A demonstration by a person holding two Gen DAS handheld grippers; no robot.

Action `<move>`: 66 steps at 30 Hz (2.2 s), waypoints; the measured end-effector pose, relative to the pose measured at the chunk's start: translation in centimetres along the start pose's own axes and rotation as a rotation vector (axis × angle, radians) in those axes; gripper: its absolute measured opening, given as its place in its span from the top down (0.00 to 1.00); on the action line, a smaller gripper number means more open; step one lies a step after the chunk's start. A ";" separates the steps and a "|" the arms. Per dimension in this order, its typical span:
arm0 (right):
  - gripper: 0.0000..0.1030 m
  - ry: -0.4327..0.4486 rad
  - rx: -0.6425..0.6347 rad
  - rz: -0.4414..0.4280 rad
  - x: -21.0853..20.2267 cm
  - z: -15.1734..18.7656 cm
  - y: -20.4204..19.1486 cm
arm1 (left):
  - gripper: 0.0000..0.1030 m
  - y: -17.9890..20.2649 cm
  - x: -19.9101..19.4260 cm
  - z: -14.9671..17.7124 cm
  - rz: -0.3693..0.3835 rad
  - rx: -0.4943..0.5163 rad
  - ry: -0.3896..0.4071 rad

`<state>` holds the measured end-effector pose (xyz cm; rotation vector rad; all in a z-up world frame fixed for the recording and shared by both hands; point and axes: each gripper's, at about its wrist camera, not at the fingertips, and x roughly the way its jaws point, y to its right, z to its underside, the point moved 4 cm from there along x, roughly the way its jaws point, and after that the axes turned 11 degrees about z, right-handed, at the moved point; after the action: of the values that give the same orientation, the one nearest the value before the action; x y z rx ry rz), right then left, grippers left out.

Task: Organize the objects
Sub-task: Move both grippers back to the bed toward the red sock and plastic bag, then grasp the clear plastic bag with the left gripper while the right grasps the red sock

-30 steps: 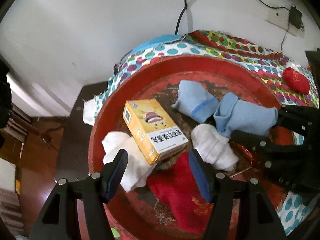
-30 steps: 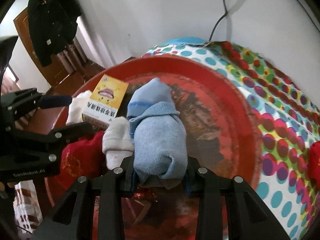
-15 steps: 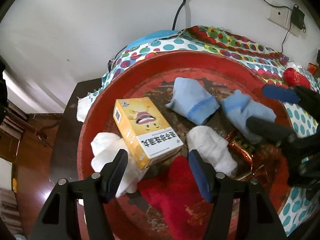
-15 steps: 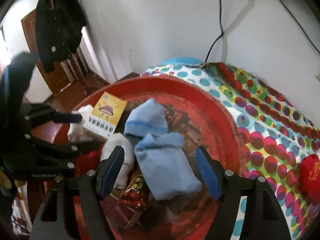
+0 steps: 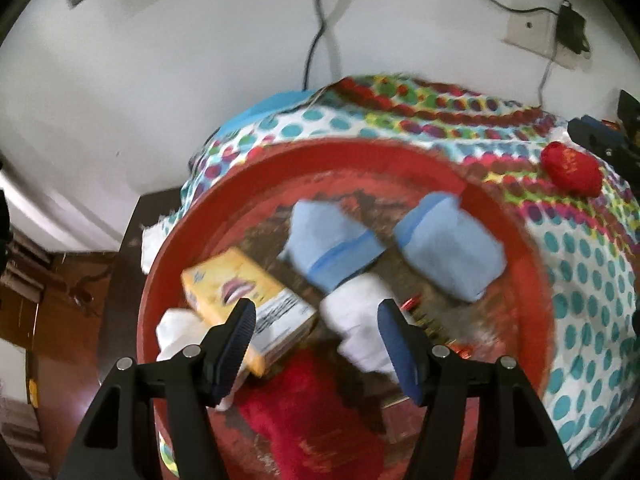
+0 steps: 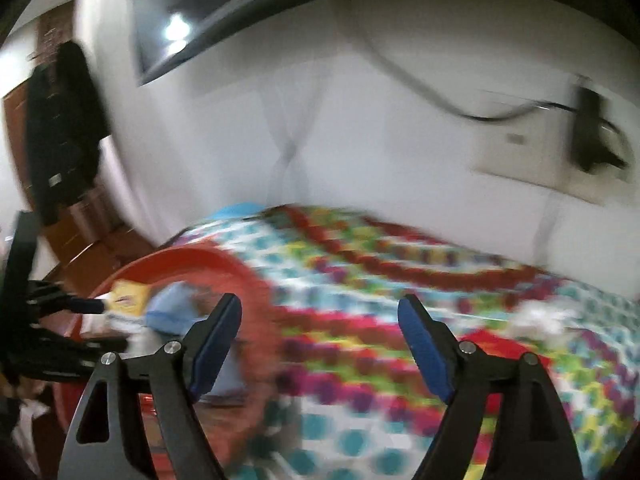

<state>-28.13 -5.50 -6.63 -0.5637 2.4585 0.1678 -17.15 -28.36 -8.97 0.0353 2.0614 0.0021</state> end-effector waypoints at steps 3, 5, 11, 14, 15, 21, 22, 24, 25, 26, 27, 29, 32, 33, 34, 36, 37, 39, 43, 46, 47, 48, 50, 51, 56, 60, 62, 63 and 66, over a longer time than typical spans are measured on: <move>0.24 -0.011 0.002 0.133 0.6 0.6 4.0 | 0.37 1.4 -0.3 -1.2 0.015 0.023 0.013; 0.24 -0.057 0.017 0.171 1.6 1.4 6.2 | 0.37 2.3 -0.1 -1.9 0.029 0.037 0.009; 0.24 -0.205 0.115 0.098 4.9 4.2 10.0 | 0.37 6.1 1.0 -4.3 0.055 0.121 -0.009; 0.21 -0.205 0.104 0.076 5.5 4.5 10.0 | 0.37 8.4 1.7 -5.8 0.083 0.163 -0.017; 0.20 -0.212 0.083 0.072 5.8 4.6 9.7 | 0.37 9.1 2.0 -6.2 0.089 0.178 -0.019; 0.26 -0.227 -0.063 0.143 7.3 5.4 8.7 | 0.37 13.2 4.5 -9.6 0.163 0.200 -0.038; 0.36 -0.232 -0.077 0.155 7.5 5.4 8.7 | 0.37 14.0 5.2 -10.3 0.173 0.202 -0.042; 0.51 -0.224 -0.078 0.167 7.4 5.4 9.1 | 0.37 15.5 6.3 -11.5 0.186 0.210 -0.046; 0.60 -0.224 -0.088 0.180 7.1 5.4 9.3 | 0.37 16.3 7.0 -12.2 0.186 0.220 -0.052; 0.66 -0.224 -0.088 0.181 6.9 5.4 9.5 | 0.37 17.2 7.5 -12.8 0.188 0.233 -0.047; 0.66 -0.229 -0.073 0.165 6.3 5.5 9.9 | 0.37 18.1 8.0 -13.5 0.189 0.250 -0.038; 0.67 -0.245 -0.044 0.143 4.9 6.1 10.7 | 0.37 20.1 9.2 -14.8 0.210 0.291 -0.026; 0.67 -0.251 -0.044 0.177 1.9 8.0 12.6 | 0.37 23.6 11.0 -16.2 0.243 0.384 -0.014; 0.67 -0.251 -0.038 0.176 1.1 8.5 13.3 | 0.37 25.2 11.7 -16.6 0.250 0.434 -0.003; 0.67 -0.252 -0.024 0.173 0.2 9.2 14.1 | 0.37 26.3 12.2 -16.9 0.252 0.470 0.003; 0.67 -0.268 -0.003 0.176 -1.0 10.6 15.3 | 0.37 28.4 13.2 -17.5 0.255 0.552 0.022; 0.67 -0.262 0.005 0.173 -1.4 10.9 15.7 | 0.37 29.4 13.8 -17.8 0.247 0.586 0.035; 0.67 -0.246 0.016 0.180 -2.0 11.3 16.1 | 0.37 30.7 14.5 -18.2 0.253 0.621 0.036; 0.66 -0.234 0.004 0.197 -2.1 11.6 15.8 | 0.37 32.7 15.3 -18.3 0.285 0.683 0.026; 0.66 -0.233 -0.014 0.216 -2.1 11.8 15.6 | 0.37 33.6 15.4 -18.4 0.311 0.713 0.031; 0.65 -0.236 -0.019 0.222 -1.9 11.8 15.6 | 0.37 33.9 15.5 -18.4 0.330 0.715 0.032; 0.64 -0.238 -0.025 0.224 -1.9 11.8 15.5 | 0.37 34.2 15.8 -18.4 0.350 0.714 0.024; 0.62 -0.241 -0.035 0.231 -1.8 11.8 15.4 | 0.37 35.1 17.4 -18.4 0.369 0.698 -0.034; 0.62 -0.242 -0.043 0.236 -1.8 11.8 15.3 | 0.36 35.3 17.9 -18.3 0.361 0.686 -0.044; 0.58 -0.251 -0.053 0.243 -1.5 11.9 15.1 | 0.39 35.7 18.0 -18.4 0.433 0.543 -0.008; 0.57 -0.254 -0.072 0.264 -1.3 11.9 14.8 | 0.67 35.5 17.1 -17.2 0.420 0.470 -0.012; 0.57 -0.254 -0.074 0.269 -1.3 11.9 14.8 | 0.67 34.9 16.4 -16.3 0.381 0.442 -0.030; 0.57 -0.255 -0.074 0.272 -1.3 11.9 14.8 | 0.67 34.6 15.8 -15.8 0.355 0.437 -0.023; 0.57 -0.253 -0.085 0.283 -1.3 11.9 14.7 | 0.67 32.9 13.8 -13.8 0.301 0.415 -0.019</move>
<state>-27.22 11.14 -15.69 -0.2103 2.2790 0.4318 -34.97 5.08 -14.09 0.5975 1.9877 -0.2389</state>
